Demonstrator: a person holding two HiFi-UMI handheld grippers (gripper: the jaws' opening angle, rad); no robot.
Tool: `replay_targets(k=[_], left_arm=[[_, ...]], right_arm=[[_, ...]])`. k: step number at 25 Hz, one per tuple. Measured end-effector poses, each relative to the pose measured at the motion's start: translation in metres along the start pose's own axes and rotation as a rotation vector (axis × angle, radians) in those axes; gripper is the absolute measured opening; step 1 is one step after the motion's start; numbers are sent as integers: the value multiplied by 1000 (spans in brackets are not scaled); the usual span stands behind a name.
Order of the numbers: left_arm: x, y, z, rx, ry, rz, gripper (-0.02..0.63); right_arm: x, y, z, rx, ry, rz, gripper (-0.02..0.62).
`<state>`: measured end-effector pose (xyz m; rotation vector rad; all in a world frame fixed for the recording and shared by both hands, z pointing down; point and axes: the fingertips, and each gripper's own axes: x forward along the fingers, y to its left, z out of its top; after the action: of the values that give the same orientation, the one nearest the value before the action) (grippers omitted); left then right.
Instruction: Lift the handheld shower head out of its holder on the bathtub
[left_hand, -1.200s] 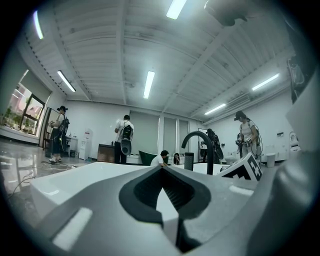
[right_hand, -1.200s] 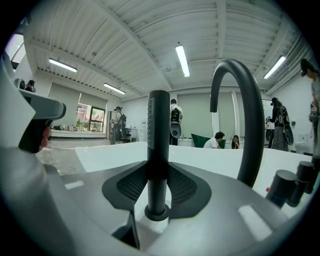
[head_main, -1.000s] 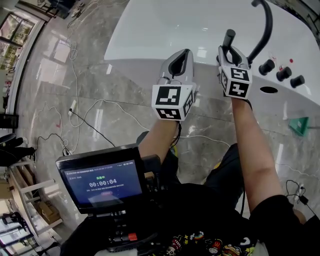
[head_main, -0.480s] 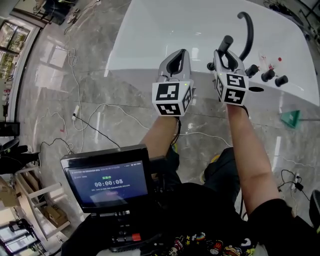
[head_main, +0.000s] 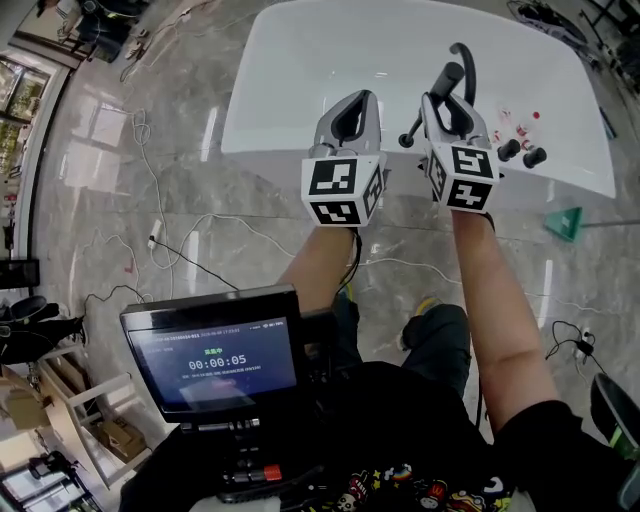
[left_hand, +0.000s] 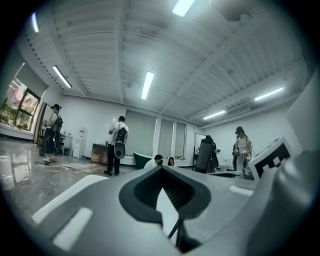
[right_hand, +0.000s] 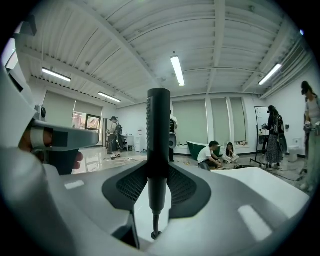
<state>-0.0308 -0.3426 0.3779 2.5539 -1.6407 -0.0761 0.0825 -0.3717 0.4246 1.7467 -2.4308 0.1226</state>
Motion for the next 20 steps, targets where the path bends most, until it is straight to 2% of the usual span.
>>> replay_targets(k=[7,20], left_arm=[[-4,-32,82,-5,-3,-38,1],[22,-63,118,12,-22,-68,1]], right_arm=[[-42,-16,83,11,-7,-33,146],[-66,-55,134,55,-71,-45,146]])
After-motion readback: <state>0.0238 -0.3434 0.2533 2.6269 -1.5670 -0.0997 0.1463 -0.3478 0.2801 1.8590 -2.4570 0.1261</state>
